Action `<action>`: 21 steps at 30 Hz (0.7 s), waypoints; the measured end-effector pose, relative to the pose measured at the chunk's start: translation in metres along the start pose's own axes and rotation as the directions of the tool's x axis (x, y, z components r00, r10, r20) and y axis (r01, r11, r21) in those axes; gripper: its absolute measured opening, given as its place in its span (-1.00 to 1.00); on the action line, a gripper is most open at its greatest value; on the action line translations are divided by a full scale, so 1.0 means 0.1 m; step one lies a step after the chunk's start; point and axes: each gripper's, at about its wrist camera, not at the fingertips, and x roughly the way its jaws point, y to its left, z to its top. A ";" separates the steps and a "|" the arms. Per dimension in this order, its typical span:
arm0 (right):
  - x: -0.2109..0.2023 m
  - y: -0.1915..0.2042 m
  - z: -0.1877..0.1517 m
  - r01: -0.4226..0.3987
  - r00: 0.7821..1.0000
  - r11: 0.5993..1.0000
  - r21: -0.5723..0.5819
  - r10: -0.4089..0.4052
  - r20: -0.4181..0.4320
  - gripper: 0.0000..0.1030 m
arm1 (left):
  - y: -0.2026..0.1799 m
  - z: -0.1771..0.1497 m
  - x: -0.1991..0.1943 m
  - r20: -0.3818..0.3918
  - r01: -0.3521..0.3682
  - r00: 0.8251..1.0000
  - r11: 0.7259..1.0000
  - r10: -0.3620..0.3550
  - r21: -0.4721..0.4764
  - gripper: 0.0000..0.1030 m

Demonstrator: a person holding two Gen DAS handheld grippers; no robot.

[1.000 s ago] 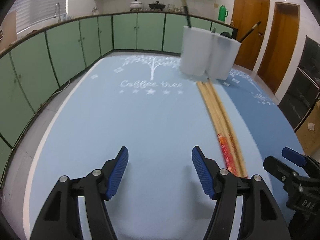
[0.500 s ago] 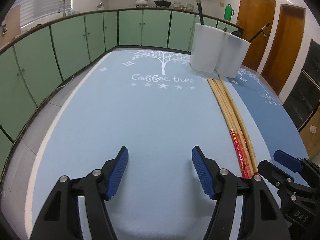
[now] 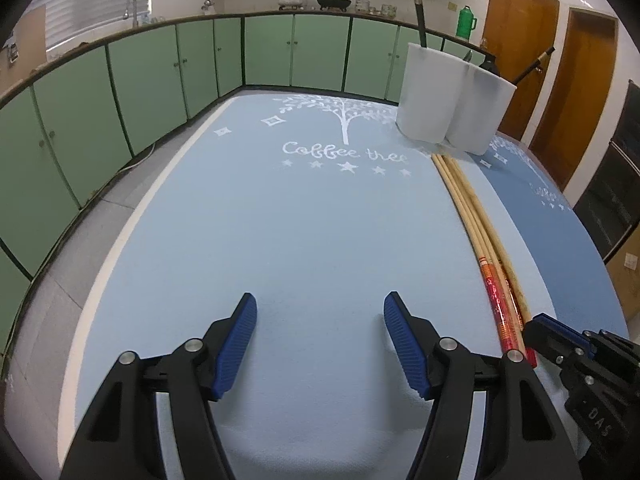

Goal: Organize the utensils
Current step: 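Grasp one plain wooden chopstick from the bundle with the right tool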

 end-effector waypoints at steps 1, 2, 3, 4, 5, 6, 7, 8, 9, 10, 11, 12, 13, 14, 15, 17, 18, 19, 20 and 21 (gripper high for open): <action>-0.01 -0.02 0.00 0.000 1.000 1.000 0.001 0.000 0.001 -0.88 | -0.02 0.00 0.00 0.000 0.001 1.000 1.000 -0.001 0.004 0.26; -0.02 -0.02 -0.01 0.000 1.000 1.000 0.002 0.000 0.003 -0.88 | -0.03 0.00 0.00 0.001 0.002 1.000 1.000 -0.002 0.007 0.26; -0.03 -0.04 -0.01 -0.001 1.000 1.000 0.006 0.000 0.006 -0.88 | -0.05 0.01 0.00 0.000 0.005 1.000 1.000 -0.005 0.009 0.26; -0.05 -0.07 -0.02 0.000 1.000 1.000 0.015 0.000 0.010 -0.88 | -0.06 0.01 0.00 -0.001 0.007 1.000 1.000 -0.007 0.011 0.26; -0.06 -0.09 -0.02 -0.001 1.000 1.000 0.021 0.001 0.013 -0.88 | -0.08 0.01 0.01 -0.002 0.010 1.000 1.000 -0.010 0.014 0.26; -0.09 -0.12 -0.03 0.000 1.000 1.000 0.030 0.000 0.019 -0.88 | -0.11 0.00 0.00 -0.003 0.013 1.000 1.000 -0.013 0.017 0.26; -0.11 -0.15 -0.04 0.001 1.000 0.999 0.040 -0.002 0.027 -0.88 | -0.12 0.00 0.00 -0.003 0.017 1.000 1.000 -0.017 0.019 0.26; -0.13 -0.18 -0.04 0.003 0.999 0.999 0.048 -0.005 0.033 -0.88 | -0.15 0.00 -0.01 -0.004 0.027 1.000 0.999 -0.027 0.021 0.26; -0.16 -0.23 -0.05 0.005 0.999 0.998 0.064 -0.008 0.041 -0.88 | -0.18 -0.01 -0.01 -0.005 0.037 0.999 0.999 -0.037 0.023 0.26; -0.18 -0.26 -0.07 0.008 0.999 0.997 0.078 -0.011 0.045 -0.88 | -0.20 -0.02 -0.02 -0.006 0.044 0.999 0.999 -0.044 0.025 0.26; -0.20 -0.32 -0.08 0.019 0.999 0.995 0.095 -0.023 0.047 -0.88 | -0.23 -0.03 -0.03 -0.006 0.053 0.999 0.998 -0.053 0.029 0.26; -0.22 -0.36 -0.10 0.029 0.998 0.994 0.107 -0.035 0.049 -0.88 | -0.28 -0.04 -0.04 -0.007 0.066 0.998 0.997 -0.066 0.037 0.26; -0.23 -0.41 -0.11 0.040 0.998 0.992 0.118 -0.046 0.050 -0.88 | -0.31 -0.05 -0.05 -0.008 0.075 0.997 0.996 -0.075 0.043 0.26; -0.24 -0.46 -0.13 0.046 0.997 0.991 0.126 -0.053 0.048 -0.88 | -0.36 -0.06 -0.06 -0.011 0.090 0.996 0.995 -0.089 0.050 0.26; -0.24 -0.50 -0.14 0.054 0.997 0.990 0.132 -0.061 0.044 -0.88 | -0.41 -0.07 -0.07 -0.013 0.113 0.994 0.992 -0.112 0.057 0.26; -0.24 -0.55 -0.17 0.075 0.996 0.987 0.144 -0.082 0.039 -0.88 | -0.49 -0.10 -0.08 -0.014 0.131 0.991 0.989 -0.130 0.072 0.26; -0.24 -0.59 -0.19 0.083 0.995 0.985 0.152 -0.090 0.035 -0.88 | -0.54 -0.11 -0.09 -0.019 0.141 0.990 0.986 -0.140 0.084 0.26; -0.23 -0.61 -0.20 0.083 0.995 0.984 0.160 -0.090 0.033 -0.88 | -0.57 -0.12 -0.09 -0.024 0.148 0.989 0.985 -0.147 0.090 0.26; -0.23 -0.62 -0.20 0.080 0.996 0.984 0.161 -0.087 0.034 -0.88 | -0.60 -0.14 -0.09 -0.029 0.158 0.987 0.982 -0.156 0.098 0.26; -0.23 -0.62 -0.20 0.082 0.995 0.984 0.158 -0.088 0.035 -0.88 | -0.63 -0.15 -0.09 -0.030 0.164 0.986 0.981 -0.161 0.104 0.26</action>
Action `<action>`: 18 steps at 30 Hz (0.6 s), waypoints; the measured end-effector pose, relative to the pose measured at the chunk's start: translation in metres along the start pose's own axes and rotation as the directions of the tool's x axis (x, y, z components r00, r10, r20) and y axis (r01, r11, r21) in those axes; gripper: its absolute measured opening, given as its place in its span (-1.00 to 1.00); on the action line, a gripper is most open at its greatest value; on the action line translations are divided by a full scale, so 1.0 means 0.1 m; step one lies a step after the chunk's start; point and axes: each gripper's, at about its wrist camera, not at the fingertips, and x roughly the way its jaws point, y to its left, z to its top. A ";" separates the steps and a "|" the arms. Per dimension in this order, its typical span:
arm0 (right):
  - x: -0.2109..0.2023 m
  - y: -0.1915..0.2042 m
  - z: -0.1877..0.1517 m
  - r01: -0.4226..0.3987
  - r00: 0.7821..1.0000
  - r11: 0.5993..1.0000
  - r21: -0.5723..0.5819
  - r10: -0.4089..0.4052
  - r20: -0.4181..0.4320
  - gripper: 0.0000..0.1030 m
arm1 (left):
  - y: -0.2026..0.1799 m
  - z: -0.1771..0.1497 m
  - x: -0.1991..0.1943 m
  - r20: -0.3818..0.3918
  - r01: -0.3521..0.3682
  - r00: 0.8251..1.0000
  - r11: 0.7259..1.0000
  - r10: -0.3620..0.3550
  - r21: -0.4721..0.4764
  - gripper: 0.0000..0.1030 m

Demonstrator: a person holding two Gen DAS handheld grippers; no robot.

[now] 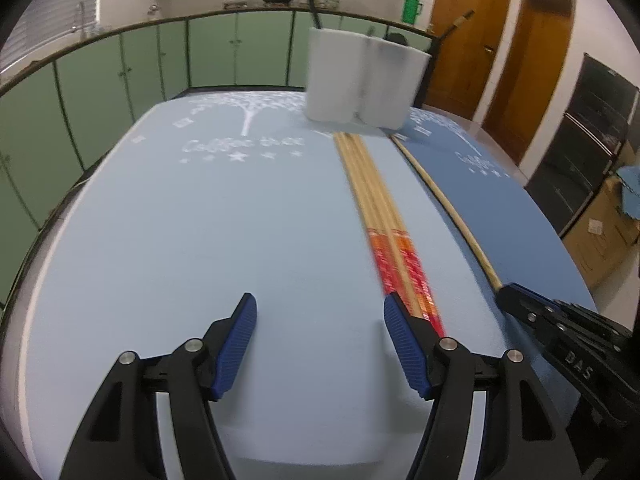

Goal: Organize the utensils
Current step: 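Grasp one plain wooden chopstick from the bundle with the right tool, then grasp a red-tipped chopstick with the left tool while the right tool holds its wooden chopstick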

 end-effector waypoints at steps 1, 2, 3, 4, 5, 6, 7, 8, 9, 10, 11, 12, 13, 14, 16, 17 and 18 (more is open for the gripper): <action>0.00 0.01 0.00 0.003 1.000 1.000 -0.006 -0.003 0.001 -0.88 | -0.02 0.00 0.00 0.000 0.005 1.000 1.000 -0.005 0.005 0.26; 0.01 0.02 0.00 0.006 1.000 1.000 -0.011 -0.006 0.001 -0.88 | -0.05 -0.01 0.00 0.000 0.012 1.000 1.000 -0.012 0.009 0.26; 0.02 0.02 0.00 0.006 1.000 1.000 -0.010 -0.006 0.001 -0.88 | -0.07 -0.01 0.00 -0.003 0.017 1.000 1.000 -0.017 0.015 0.26; 0.02 0.01 0.00 0.003 1.000 1.000 -0.006 -0.003 0.001 -0.88 | -0.08 -0.02 0.00 -0.007 0.019 1.000 1.000 -0.019 0.020 0.26; 0.02 0.01 0.00 0.000 1.000 1.000 -0.003 0.000 0.001 -0.88 | -0.10 -0.02 0.01 -0.010 0.020 1.000 0.999 -0.020 0.030 0.26; 0.03 0.00 0.00 -0.003 1.000 1.000 0.000 0.003 0.002 -0.88 | -0.13 -0.03 0.03 -0.015 0.015 1.000 0.999 -0.014 0.043 0.26; 0.02 0.01 0.00 -0.004 1.000 1.000 0.001 0.004 0.002 -0.88 | -0.14 -0.03 0.04 -0.018 0.010 1.000 0.999 -0.009 0.052 0.27; 0.03 0.01 0.00 -0.006 1.000 1.000 0.003 0.006 0.002 -0.88 | -0.16 -0.04 0.04 -0.019 0.004 1.000 0.998 -0.003 0.060 0.29; 0.02 0.01 0.00 -0.006 1.000 1.000 0.003 0.006 0.002 -0.88 | -0.16 -0.03 0.06 -0.018 0.000 1.000 0.998 0.001 0.065 0.30; 0.02 0.01 0.00 -0.006 1.000 1.000 0.002 0.006 0.003 -0.88 | -0.17 -0.04 0.06 -0.018 -0.003 1.000 0.998 0.004 0.069 0.31; 0.02 0.01 0.00 -0.006 1.000 1.000 0.002 0.006 0.003 -0.88 | -0.17 -0.04 0.06 -0.018 -0.005 1.000 0.998 0.006 0.070 0.31; 0.02 0.01 0.00 -0.005 1.000 1.000 0.001 0.005 0.003 -0.88 | -0.18 -0.04 0.06 -0.017 -0.015 1.000 0.997 0.017 0.074 0.33; 0.02 0.01 0.00 -0.004 1.000 1.000 0.000 0.004 0.002 -0.88 | -0.17 -0.04 0.06 -0.014 -0.038 0.999 0.997 0.039 0.074 0.34; 0.02 0.02 0.00 -0.001 1.000 1.000 -0.004 0.001 0.001 -0.87 | -0.15 -0.05 0.05 -0.013 -0.050 0.999 0.996 0.051 0.071 0.33; 0.02 0.02 0.01 0.001 1.000 1.000 -0.009 -0.001 -0.001 -0.87 | -0.10 -0.04 0.05 -0.012 -0.050 0.999 0.997 0.051 0.055 0.33; 0.02 0.02 0.01 0.000 1.000 1.000 -0.009 0.000 0.000 -0.87 | -0.09 -0.04 0.05 -0.011 -0.055 0.998 0.997 0.055 0.049 0.33; 0.02 0.01 0.01 -0.002 1.000 1.000 -0.009 0.002 0.000 -0.87 | -0.08 -0.04 0.05 -0.010 -0.062 0.998 0.997 0.062 0.049 0.33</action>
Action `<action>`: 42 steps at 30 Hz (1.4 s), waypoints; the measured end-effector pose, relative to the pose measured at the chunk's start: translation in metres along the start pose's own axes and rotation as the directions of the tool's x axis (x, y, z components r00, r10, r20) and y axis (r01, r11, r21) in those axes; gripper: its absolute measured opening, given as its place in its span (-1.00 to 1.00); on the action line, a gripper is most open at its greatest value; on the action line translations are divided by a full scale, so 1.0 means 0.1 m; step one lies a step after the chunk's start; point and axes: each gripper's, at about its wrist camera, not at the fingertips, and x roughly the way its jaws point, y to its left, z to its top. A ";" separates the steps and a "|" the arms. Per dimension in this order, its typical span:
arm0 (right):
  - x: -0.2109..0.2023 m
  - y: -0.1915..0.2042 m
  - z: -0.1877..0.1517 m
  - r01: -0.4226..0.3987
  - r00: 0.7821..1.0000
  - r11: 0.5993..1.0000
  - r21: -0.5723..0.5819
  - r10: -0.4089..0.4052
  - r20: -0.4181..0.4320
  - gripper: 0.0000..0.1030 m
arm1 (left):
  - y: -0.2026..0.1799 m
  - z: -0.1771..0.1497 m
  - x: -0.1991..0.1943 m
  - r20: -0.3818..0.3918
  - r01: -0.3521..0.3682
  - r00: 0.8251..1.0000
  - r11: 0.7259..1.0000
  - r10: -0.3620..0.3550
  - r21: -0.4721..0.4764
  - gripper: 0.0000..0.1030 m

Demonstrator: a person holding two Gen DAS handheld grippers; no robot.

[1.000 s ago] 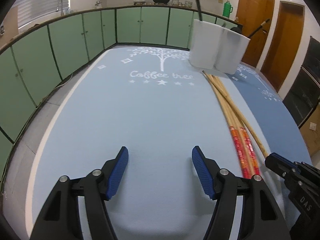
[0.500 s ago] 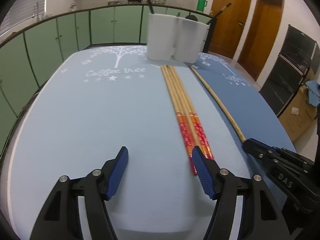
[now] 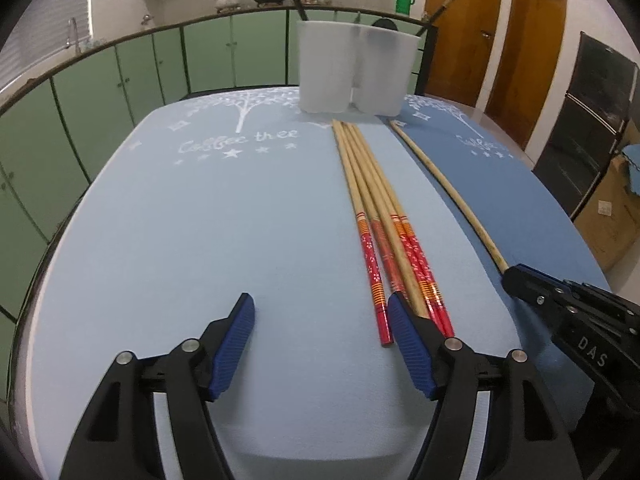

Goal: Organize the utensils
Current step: 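Grasp a red-tipped chopstick with the left tool while the right tool holds its wooden chopstick, then lift both chopsticks and carry them over the white holder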

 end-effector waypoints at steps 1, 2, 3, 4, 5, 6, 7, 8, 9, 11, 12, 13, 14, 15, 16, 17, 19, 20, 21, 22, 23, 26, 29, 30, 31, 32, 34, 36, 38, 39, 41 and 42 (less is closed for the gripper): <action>0.00 0.00 0.00 -0.002 1.000 1.000 -0.001 0.002 0.000 -0.87 | 0.01 0.00 0.00 0.002 -0.008 1.000 1.000 0.008 0.001 0.33; -0.01 -0.01 0.00 -0.008 1.000 1.000 -0.003 0.008 0.001 -0.86 | 0.01 0.00 -0.01 0.007 -0.017 1.000 1.000 0.017 0.000 0.32; -0.02 -0.02 0.00 -0.012 1.000 1.000 -0.003 0.012 0.003 -0.86 | 0.01 0.00 -0.03 0.013 -0.019 1.000 1.000 0.019 -0.002 0.29; -0.03 -0.02 -0.01 -0.013 1.000 1.000 -0.008 0.013 0.004 -0.85 | 0.01 0.00 -0.05 0.021 -0.014 1.000 1.000 0.015 -0.003 0.28; -0.04 -0.02 -0.02 -0.012 1.000 1.000 -0.017 0.012 0.003 -0.78 | 0.02 -0.01 -0.07 0.030 -0.004 1.000 1.000 0.004 -0.004 0.28; -0.06 -0.02 -0.03 -0.010 1.000 0.999 -0.034 0.010 0.005 -0.64 | 0.03 -0.02 -0.09 0.036 0.002 0.999 1.000 -0.002 -0.004 0.28; -0.08 -0.01 -0.05 -0.008 1.000 0.999 -0.042 0.008 0.008 -0.58 | 0.04 -0.03 -0.10 0.036 0.003 0.999 1.000 -0.003 -0.004 0.28; -0.09 -0.02 -0.06 -0.008 1.000 0.999 -0.045 0.008 0.008 -0.55 | 0.05 -0.05 -0.11 0.035 0.007 0.999 1.000 -0.006 -0.005 0.28; -0.11 -0.02 -0.07 -0.009 1.000 0.999 -0.048 0.009 0.009 -0.55 | 0.06 -0.07 -0.11 0.030 0.015 0.999 1.000 -0.014 -0.008 0.28; -0.12 -0.02 -0.10 -0.007 1.000 0.998 -0.057 0.008 0.012 -0.55 | 0.07 -0.10 -0.11 0.026 0.022 0.999 1.000 -0.021 -0.014 0.28; -0.12 -0.01 -0.11 -0.006 1.000 0.998 -0.062 0.007 0.014 -0.55 | 0.06 -0.11 -0.11 0.028 0.020 0.999 1.000 -0.019 -0.013 0.28; -0.12 0.00 -0.11 -0.002 1.000 0.998 -0.065 0.003 0.014 -0.55 | 0.05 -0.11 -0.11 0.027 0.018 0.999 1.000 -0.018 -0.009 0.28; -0.11 0.00 -0.11 0.001 1.000 0.998 -0.065 0.000 0.014 -0.55 | 0.04 -0.11 -0.11 0.026 0.013 1.000 1.000 -0.013 -0.005 0.28; -0.11 0.01 -0.10 0.008 1.000 0.998 -0.070 -0.007 0.014 -0.55 | 0.01 -0.12 -0.10 0.026 0.002 1.000 1.000 -0.002 0.004 0.28; -0.10 0.02 -0.10 0.012 1.000 0.997 -0.074 -0.011 0.015 -0.55 | 0.00 -0.11 -0.09 0.026 -0.002 1.000 1.000 0.001 0.008 0.27; -0.09 0.03 -0.09 0.018 1.000 0.997 -0.078 -0.017 0.015 -0.55 | -0.01 -0.11 -0.08 0.025 -0.005 1.000 1.000 0.005 0.011 0.25; -0.08 0.04 -0.09 0.024 1.000 0.997 -0.077 -0.022 0.017 -0.55 | -0.03 -0.10 -0.06 0.021 -0.022 1.000 1.000 0.022 0.010 0.22; -0.07 0.05 -0.09 0.026 1.000 0.997 -0.077 -0.025 0.018 -0.55 | -0.04 -0.10 -0.06 0.021 -0.025 0.999 1.000 0.025 0.010 0.18; -0.06 0.06 -0.08 0.030 0.999 0.996 -0.081 -0.029 0.018 -0.55 | -0.05 -0.10 -0.05 0.021 -0.027 0.999 1.000 0.027 0.008 0.13; -0.06 0.06 -0.08 0.032 0.999 0.996 -0.085 -0.031 0.019 -0.55 | -0.05 -0.10 -0.05 0.021 -0.030 0.999 1.000 0.029 0.007 0.11; -0.05 0.06 -0.08 0.033 0.999 0.996 -0.085 -0.032 0.018 -0.56 | -0.05 -0.10 -0.06 0.021 -0.030 0.999 1.000 0.030 0.005 0.06; -0.01 0.07 -0.04 0.039 0.999 0.996 -0.083 -0.039 0.007 -0.64 | -0.05 -0.08 -0.05 0.017 -0.031 0.999 0.999 0.031 -0.016 -0.10; 0.02 0.08 -0.01 0.049 0.999 0.995 -0.092 -0.050 -0.002 -0.74 | -0.08 -0.05 -0.03 0.014 -0.031 0.999 0.999 0.031 -0.024 -0.26; 0.03 0.09 -0.01 0.045 0.999 0.995 -0.092 -0.046 -0.007 -0.83 | -0.08 -0.04 -0.03 0.012 -0.032 0.999 0.999 0.032 -0.027 -0.38; 0.03 0.08 0.00 0.041 0.999 0.995 -0.087 -0.042 -0.010 -0.87 | -0.10 -0.03 -0.02 0.010 -0.022 1.000 0.999 0.023 -0.029 -0.46; 0.03 0.08 0.00 0.039 0.999 0.996 -0.082 -0.040 -0.009 -0.87 | -0.11 -0.02 -0.01 0.010 -0.020 1.000 0.999 0.020 -0.029 -0.58; 0.03 0.06 -0.01 0.031 0.999 0.997 -0.068 -0.031 -0.008 -0.87 | -0.15 -0.01 -0.01 0.010 -0.022 1.000 0.999 0.022 -0.029 -0.75; 0.02 0.04 0.00 0.022 1.000 0.998 -0.057 -0.023 -0.011 -0.88 | -0.14 -0.01 -0.01 0.011 -0.030 0.999 0.999 0.030 -0.035 -0.88; -0.01 0.03 0.00 0.012 1.000 0.999 -0.050 -0.012 -0.008 -0.88 | -0.12 0.00 -0.02 0.011 -0.017 1.000 0.999 0.017 -0.047 -0.88; -0.02 0.03 0.00 0.010 1.000 0.999 -0.050 -0.010 -0.003 -0.88 | -0.11 0.00 -0.04 0.010 -0.010 1.000 0.999 0.011 -0.053 -0.89; -0.08 0.04 0.01 0.016 1.000 0.998 -0.061 -0.016 0.014 -0.88 | -0.09 0.01 -0.10 0.017 -0.007 1.000 0.998 0.008 -0.058 -0.89; -0.11 0.04 0.02 0.018 1.000 0.998 -0.068 -0.016 0.022 -0.88 | -0.08 0.02 -0.16 0.026 -0.010 1.000 0.998 0.011 -0.056 -0.89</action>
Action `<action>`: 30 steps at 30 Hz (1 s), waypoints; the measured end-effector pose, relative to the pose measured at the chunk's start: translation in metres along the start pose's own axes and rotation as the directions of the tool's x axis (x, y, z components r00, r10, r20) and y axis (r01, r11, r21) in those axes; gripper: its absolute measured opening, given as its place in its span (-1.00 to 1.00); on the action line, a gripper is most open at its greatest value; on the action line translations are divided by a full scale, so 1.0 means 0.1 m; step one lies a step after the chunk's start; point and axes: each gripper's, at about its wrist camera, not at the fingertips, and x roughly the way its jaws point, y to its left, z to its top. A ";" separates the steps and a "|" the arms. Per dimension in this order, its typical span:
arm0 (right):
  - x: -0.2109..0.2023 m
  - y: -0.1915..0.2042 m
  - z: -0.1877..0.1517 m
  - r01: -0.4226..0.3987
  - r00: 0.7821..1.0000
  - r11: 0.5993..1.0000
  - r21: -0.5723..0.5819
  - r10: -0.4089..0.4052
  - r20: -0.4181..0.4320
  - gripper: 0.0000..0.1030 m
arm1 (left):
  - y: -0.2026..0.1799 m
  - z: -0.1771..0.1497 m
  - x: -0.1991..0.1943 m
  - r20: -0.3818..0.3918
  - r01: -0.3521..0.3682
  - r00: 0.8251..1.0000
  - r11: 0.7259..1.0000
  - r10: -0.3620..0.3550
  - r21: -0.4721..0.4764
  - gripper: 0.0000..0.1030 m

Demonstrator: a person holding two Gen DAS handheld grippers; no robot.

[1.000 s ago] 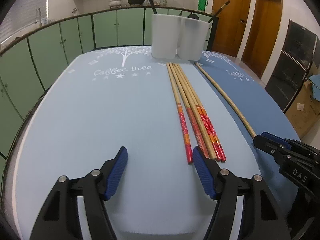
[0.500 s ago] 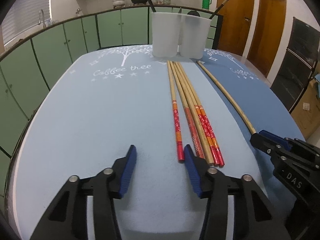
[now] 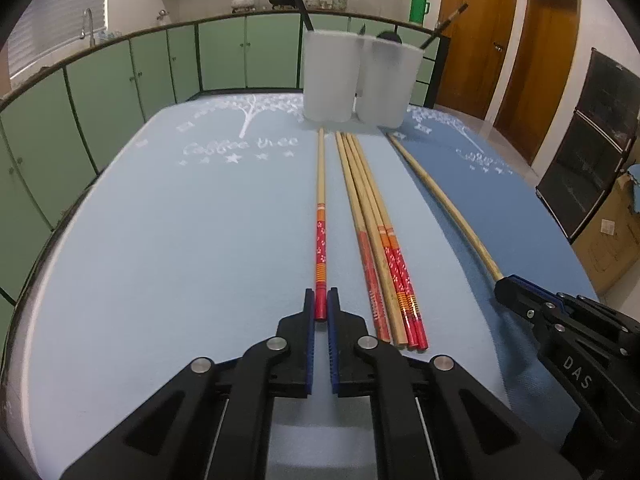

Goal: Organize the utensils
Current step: 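Lift both chopsticks and carry them over the white holder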

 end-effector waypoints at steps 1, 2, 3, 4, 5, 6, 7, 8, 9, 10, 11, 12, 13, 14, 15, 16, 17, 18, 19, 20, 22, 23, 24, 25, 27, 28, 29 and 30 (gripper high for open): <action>-0.04 0.01 0.01 -0.001 1.000 1.000 -0.005 0.001 0.011 -0.88 | 0.00 0.01 -0.03 0.007 -0.001 1.000 1.000 0.001 0.001 -0.89; -0.07 0.00 0.03 -0.003 1.000 1.000 -0.006 0.003 0.018 -0.88 | 0.01 0.03 -0.08 0.014 -0.002 1.000 1.000 0.002 0.003 -0.89; -0.12 0.01 0.04 -0.005 1.000 1.000 -0.009 0.005 0.029 -0.88 | 0.01 0.05 -0.13 0.022 -0.003 1.000 1.000 0.003 0.006 -0.89; -0.15 0.00 0.05 -0.004 0.999 1.000 -0.011 0.005 0.036 -0.88 | 0.01 0.07 -0.17 0.026 -0.005 1.000 1.000 0.005 0.008 -0.89; -0.20 0.01 0.07 -0.004 0.999 1.000 -0.014 0.005 0.048 -0.88 | 0.01 0.09 -0.22 0.034 -0.005 0.999 1.000 0.005 0.010 -0.89; -0.24 0.01 0.09 -0.007 0.998 1.000 -0.016 0.008 0.059 -0.88 | 0.01 0.11 -0.29 0.046 -0.006 0.999 1.000 0.005 0.013 -0.89; -0.29 0.01 0.12 -0.010 0.997 1.000 -0.015 0.011 0.072 -0.88 | 0.01 0.14 -0.34 0.053 -0.007 0.999 1.000 0.006 0.014 -0.89; -0.32 0.02 0.14 -0.012 0.997 1.000 -0.015 0.013 0.081 -0.88 | 0.02 0.17 -0.41 0.068 -0.008 0.998 1.000 0.007 0.015 -0.89; -0.37 0.02 0.16 -0.015 0.996 1.000 -0.015 0.016 0.092 -0.88 | 0.03 0.21 -0.49 0.083 -0.010 0.997 1.000 0.008 0.018 -0.89; -0.42 0.02 0.20 -0.017 0.994 1.000 -0.016 0.018 0.108 -0.88 | 0.03 0.24 -0.54 0.096 -0.012 0.995 1.000 0.010 0.022 -0.89; -0.48 0.02 0.23 -0.017 0.992 1.000 -0.017 0.019 0.121 -0.88 | 0.04 0.28 -0.60 0.109 -0.013 0.994 1.000 0.011 0.025 -0.89; -0.52 0.02 0.27 -0.019 0.991 1.000 -0.018 0.022 0.133 -0.88 | 0.04 0.32 -0.68 0.127 -0.013 0.992 1.000 0.009 0.028 -0.89; -0.56 0.03 0.29 -0.021 0.989 1.000 -0.018 0.024 0.143 -0.88 | 0.05 0.36 -0.73 0.140 -0.013 0.990 1.000 0.008 0.028 -0.89; -0.62 0.03 0.34 -0.023 0.987 1.000 -0.017 0.026 0.159 -0.88 | 0.05 0.40 -0.78 0.154 -0.011 0.988 1.000 0.007 0.029 -0.89; -0.67 0.03 0.37 -0.025 0.985 1.000 -0.017 0.028 0.172 -0.88 | 0.06 0.43 -0.83 0.166 -0.009 0.986 1.000 0.004 0.029 -0.89; -0.73 0.02 0.42 -0.027 0.982 0.999 -0.018 0.030 0.188 -0.88 | 0.06 0.48 -0.89 0.182 -0.006 0.983 1.000 0.001 0.030 -0.89; -0.77 0.03 0.47 -0.029 0.979 0.999 -0.019 0.032 0.200 -0.88 | 0.06 0.52 -0.94 0.197 -0.006 0.980 1.000 0.000 0.031 -0.89; -0.82 0.02 0.52 -0.034 0.976 0.999 -0.022 0.038 0.214 -0.88 | 0.07 0.55 -0.98 0.209 -0.004 0.978 1.000 -0.002 0.031 -0.89; -0.87 0.02 0.58 -0.039 0.973 0.999 -0.023 0.043 0.225 -0.88 | 0.07 0.60 -1.03 0.224 0.000 0.975 1.000 -0.007 0.032 -0.89; -0.91 0.02 0.64 -0.044 0.971 0.999 -0.023 0.048 0.235 -0.88 | 0.08 0.64 -1.07 0.236 0.004 0.972 0.999 -0.012 0.034 -0.89; -0.98 0.00 0.76 -0.055 0.965 0.998 -0.022 0.058 0.256 -0.88 | 0.09 0.74 -1.15 0.264 0.008 0.964 0.999 -0.018 0.040 -0.89; -1.02 -0.01 0.84 -0.058 0.962 0.998 -0.024 0.062 0.267 -0.88 | 0.09 0.80 -1.18 0.275 0.011 0.961 0.999 -0.023 0.043 -0.89; -1.05 -0.02 0.92 -0.061 0.960 0.998 -0.026 0.065 0.273 -0.88 | 0.09 0.85 -1.20 0.284 0.020 0.958 0.999 -0.032 0.045 -0.89; -1.07 -0.02 1.00 -0.065 0.958 0.997 -0.029 0.070 0.279 -0.88 | 0.09 0.90 -1.21 0.289 0.026 0.957 0.999 -0.038 0.046 -0.89; -1.11 -0.03 1.14 -0.082 0.955 0.996 -0.033 0.088 0.283 -0.88 | 0.09 0.99 -1.22 0.296 0.039 0.954 0.998 -0.052 0.049 -0.89; -1.12 -0.04 1.22 -0.094 0.954 0.995 -0.032 0.099 0.283 -0.88 | 0.09 1.06 -1.22 0.300 0.049 0.952 0.997 -0.063 0.052 -0.89; -1.13 -0.05 1.28 -0.102 0.954 0.994 -0.030 0.107 0.281 -0.88 | 0.08 1.12 -1.21 0.303 0.052 0.951 0.997 -0.068 0.059 -0.89; -1.12 -0.06 1.36 -0.111 0.954 0.993 -0.030 0.115 0.278 -0.88 | 0.08 1.15 -1.20 0.304 0.052 0.950 0.997 -0.069 0.065 -0.89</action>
